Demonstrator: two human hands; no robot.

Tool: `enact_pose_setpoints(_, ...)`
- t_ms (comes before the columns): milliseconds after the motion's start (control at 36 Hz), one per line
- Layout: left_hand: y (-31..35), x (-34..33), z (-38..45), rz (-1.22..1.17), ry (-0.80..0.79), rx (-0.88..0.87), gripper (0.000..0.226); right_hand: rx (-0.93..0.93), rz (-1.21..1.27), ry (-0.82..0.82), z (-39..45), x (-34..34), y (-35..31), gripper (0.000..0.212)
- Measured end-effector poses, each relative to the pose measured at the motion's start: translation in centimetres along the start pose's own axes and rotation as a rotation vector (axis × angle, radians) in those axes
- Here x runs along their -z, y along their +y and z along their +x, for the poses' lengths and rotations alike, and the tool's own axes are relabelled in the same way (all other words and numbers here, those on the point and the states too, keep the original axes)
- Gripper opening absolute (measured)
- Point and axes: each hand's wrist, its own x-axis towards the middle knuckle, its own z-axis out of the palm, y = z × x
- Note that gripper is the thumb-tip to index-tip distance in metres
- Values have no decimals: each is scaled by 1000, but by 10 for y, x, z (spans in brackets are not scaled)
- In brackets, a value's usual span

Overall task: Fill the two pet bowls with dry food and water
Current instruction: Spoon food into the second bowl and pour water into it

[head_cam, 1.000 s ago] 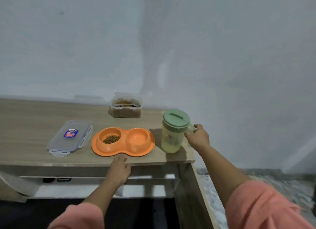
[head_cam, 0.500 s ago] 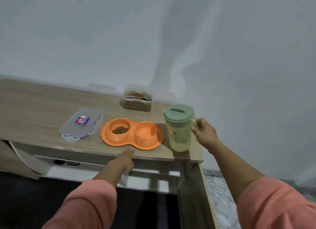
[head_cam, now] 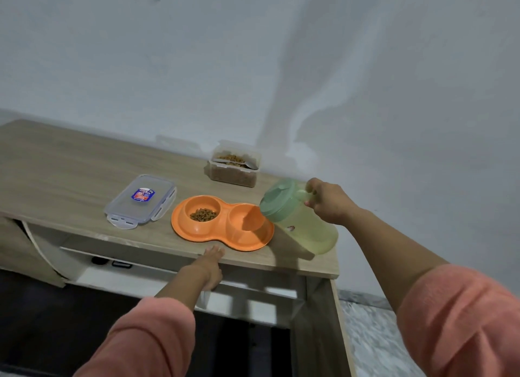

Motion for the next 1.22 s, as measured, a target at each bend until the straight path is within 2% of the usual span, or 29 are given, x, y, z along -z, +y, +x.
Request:
enact_pose_setpoints(167, 0, -2, 2, -21, 12, 2, 69, 23, -123, -21, 6, 4, -7, 27)
enact_pose_setpoints(583, -1, -4, 2, -72, 19, 1, 71, 69, -232, -36, 9, 7, -24, 29)
enact_pose_setpoints(1222, 0, -4, 0, -72, 23, -9, 69, 64, -257, -43, 7, 8, -23, 32)
